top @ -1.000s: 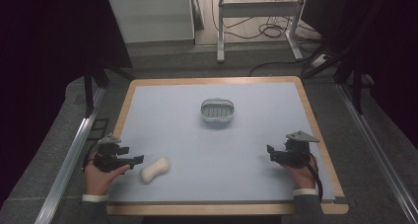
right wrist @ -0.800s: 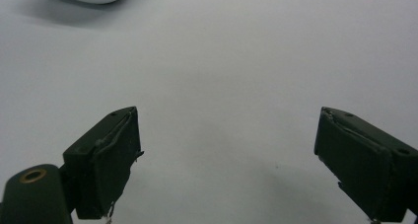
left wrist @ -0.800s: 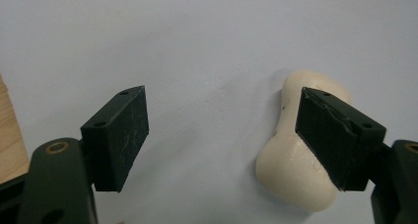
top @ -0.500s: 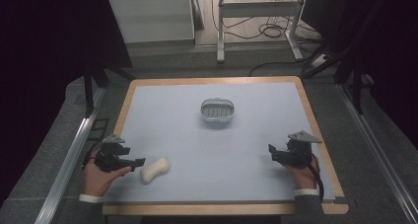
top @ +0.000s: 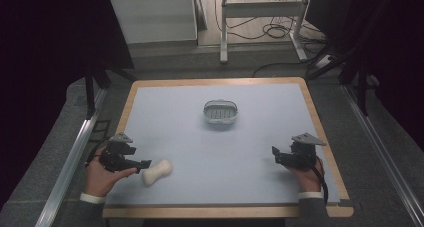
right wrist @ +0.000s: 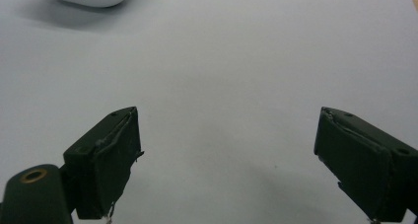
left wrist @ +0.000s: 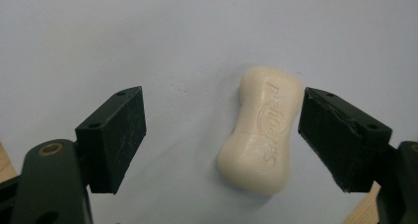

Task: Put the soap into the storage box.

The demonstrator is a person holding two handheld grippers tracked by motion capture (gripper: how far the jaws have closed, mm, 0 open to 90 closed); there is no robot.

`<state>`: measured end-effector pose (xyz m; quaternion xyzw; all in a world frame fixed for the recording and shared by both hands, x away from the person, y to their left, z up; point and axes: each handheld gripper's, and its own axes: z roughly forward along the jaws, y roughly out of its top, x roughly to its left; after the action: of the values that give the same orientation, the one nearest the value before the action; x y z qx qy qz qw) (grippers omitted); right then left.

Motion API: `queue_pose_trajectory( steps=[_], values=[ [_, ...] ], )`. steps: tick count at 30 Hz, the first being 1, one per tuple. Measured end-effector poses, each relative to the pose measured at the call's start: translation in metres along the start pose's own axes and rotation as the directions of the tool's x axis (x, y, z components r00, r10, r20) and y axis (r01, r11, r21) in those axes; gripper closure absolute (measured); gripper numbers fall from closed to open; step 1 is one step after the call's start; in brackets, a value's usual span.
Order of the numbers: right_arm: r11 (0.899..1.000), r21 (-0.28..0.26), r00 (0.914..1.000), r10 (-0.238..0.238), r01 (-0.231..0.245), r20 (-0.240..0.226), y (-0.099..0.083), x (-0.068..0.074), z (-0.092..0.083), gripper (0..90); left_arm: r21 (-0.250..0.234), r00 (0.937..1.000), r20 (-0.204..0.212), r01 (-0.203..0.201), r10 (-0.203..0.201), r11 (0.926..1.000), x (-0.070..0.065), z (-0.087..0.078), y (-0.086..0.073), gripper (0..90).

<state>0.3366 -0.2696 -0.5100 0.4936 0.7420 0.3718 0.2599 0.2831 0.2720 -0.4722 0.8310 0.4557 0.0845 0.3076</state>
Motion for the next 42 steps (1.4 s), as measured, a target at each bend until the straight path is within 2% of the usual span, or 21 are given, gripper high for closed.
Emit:
queue_pose_trajectory(
  steps=[8, 12, 16, 18, 20, 31, 34, 37, 41, 42],
  values=[
    [1.0, 0.006, 0.9999, -0.013, 0.013, -0.006, 0.0, 0.004, 0.001, 10.1, 0.034, 0.9989, 0.023, -0.042, 0.041, 0.9985, -0.01, 0.007, 0.009, 18.9],
    [1.0, 0.009, 0.9999, -0.015, 0.015, -0.003, 0.0, 0.005, 0.002, 10.2, 0.067, 0.9978, 0.032, -0.061, 0.059, 0.9959, -0.015, 0.014, 0.012, 18.8],
    [1.0, 0.008, 0.9998, -0.017, 0.017, -0.004, 0.0, 0.005, 0.002, 10.2, 0.112, 0.9962, 0.031, -0.084, 0.081, 0.9901, -0.018, 0.021, 0.011, 19.4],
    [1.0, 0.008, 0.9998, -0.018, 0.018, -0.004, 0.0, 0.005, 0.002, 10.2, 0.119, 0.9958, 0.036, -0.089, 0.085, 0.989, -0.019, 0.022, 0.01, 19.6],
    [1.0, 0.011, 0.9998, -0.017, 0.017, -0.005, 0.0, 0.006, 0.003, 10.2, 0.143, 0.9947, 0.035, -0.101, 0.097, 0.9846, -0.021, 0.027, 0.007, 20.0],
    [1.0, 0.02, 0.9997, -0.023, 0.023, -0.001, -0.001, 0.007, 0.005, 10.1, 0.182, 0.9916, 0.031, -0.129, 0.125, 0.9748, -0.027, 0.039, 0.004, 23.5],
    [1.0, 0.02, 0.9997, -0.024, 0.024, -0.002, -0.001, 0.008, 0.005, 10.1, 0.207, 0.9901, 0.034, -0.14, 0.136, 0.9682, -0.03, 0.044, 0.004, 24.8],
    [0.999, 0.021, 0.9997, -0.026, 0.026, 0.0, -0.001, 0.008, 0.005, 10.1, 0.215, 0.9894, 0.035, -0.145, 0.141, 0.9657, -0.031, 0.047, 0.003, 26.8],
    [0.999, 0.022, 0.9997, -0.026, 0.026, 0.002, -0.001, 0.007, 0.005, 10.2, 0.248, 0.9871, 0.032, -0.16, 0.157, 0.9554, -0.034, 0.055, 0.002, 28.9],
    [0.999, 0.022, 0.9997, -0.026, 0.026, 0.002, -0.001, 0.007, 0.005, 10.2, 0.248, 0.9871, 0.032, -0.16, 0.157, 0.9554, -0.034, 0.055, 0.002, 29.7]
  ],
)
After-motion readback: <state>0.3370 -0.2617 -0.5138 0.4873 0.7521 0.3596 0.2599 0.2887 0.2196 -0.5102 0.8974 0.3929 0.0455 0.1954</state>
